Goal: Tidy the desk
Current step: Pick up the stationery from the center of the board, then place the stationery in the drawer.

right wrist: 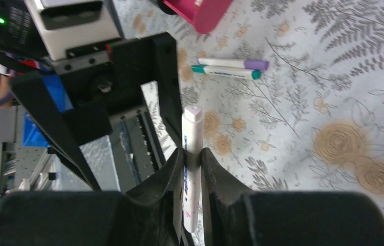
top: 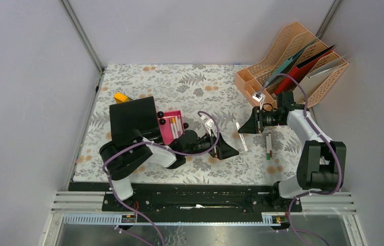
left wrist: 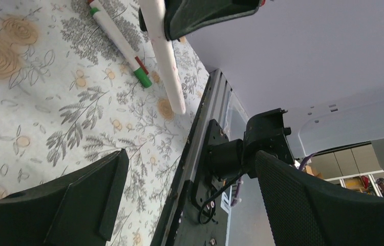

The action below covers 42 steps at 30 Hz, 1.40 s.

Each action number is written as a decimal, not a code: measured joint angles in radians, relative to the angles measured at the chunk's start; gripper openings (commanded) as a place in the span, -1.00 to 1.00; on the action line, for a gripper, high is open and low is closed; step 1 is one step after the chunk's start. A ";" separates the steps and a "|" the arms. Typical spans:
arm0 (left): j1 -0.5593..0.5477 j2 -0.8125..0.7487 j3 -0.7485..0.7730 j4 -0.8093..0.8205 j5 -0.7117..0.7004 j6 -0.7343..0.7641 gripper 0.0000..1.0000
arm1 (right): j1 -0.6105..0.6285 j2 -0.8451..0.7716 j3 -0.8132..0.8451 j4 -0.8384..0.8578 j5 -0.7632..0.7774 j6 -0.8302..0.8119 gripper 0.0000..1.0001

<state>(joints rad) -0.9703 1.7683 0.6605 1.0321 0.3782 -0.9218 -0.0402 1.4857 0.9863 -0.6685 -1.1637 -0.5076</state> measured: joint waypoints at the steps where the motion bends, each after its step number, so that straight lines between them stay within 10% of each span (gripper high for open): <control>1: -0.007 0.011 0.007 0.011 -0.009 -0.003 0.97 | 0.000 0.000 0.000 -0.002 -0.018 0.000 -1.00; 6: -0.021 0.079 0.050 0.067 -0.051 -0.030 0.96 | 0.000 -0.006 0.001 -0.008 -0.092 0.000 -1.00; 7: -0.021 0.093 0.062 0.072 -0.058 -0.034 0.94 | 0.000 -0.008 0.001 -0.009 -0.099 0.000 -0.52; 8: -0.021 0.107 0.074 0.079 -0.067 -0.038 0.87 | 0.000 -0.010 0.002 -0.011 -0.109 0.000 -0.99; 20: -0.021 0.182 0.180 0.089 -0.122 -0.066 0.24 | 0.000 -0.015 0.009 -0.045 -0.141 0.018 -1.00; 34: -0.031 0.200 0.209 0.131 -0.105 -0.084 -1.00 | -0.002 -0.015 0.009 -0.044 -0.135 -0.009 -0.99; 42: -0.031 0.197 0.193 0.135 -0.121 -0.072 -1.00 | -0.002 -0.017 0.009 -0.053 -0.139 -0.010 0.06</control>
<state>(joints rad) -1.0008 1.9656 0.8536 1.1671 0.2577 -0.9939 -0.0418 1.4685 0.9955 -0.7212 -1.3029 -0.5171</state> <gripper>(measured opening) 0.186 0.383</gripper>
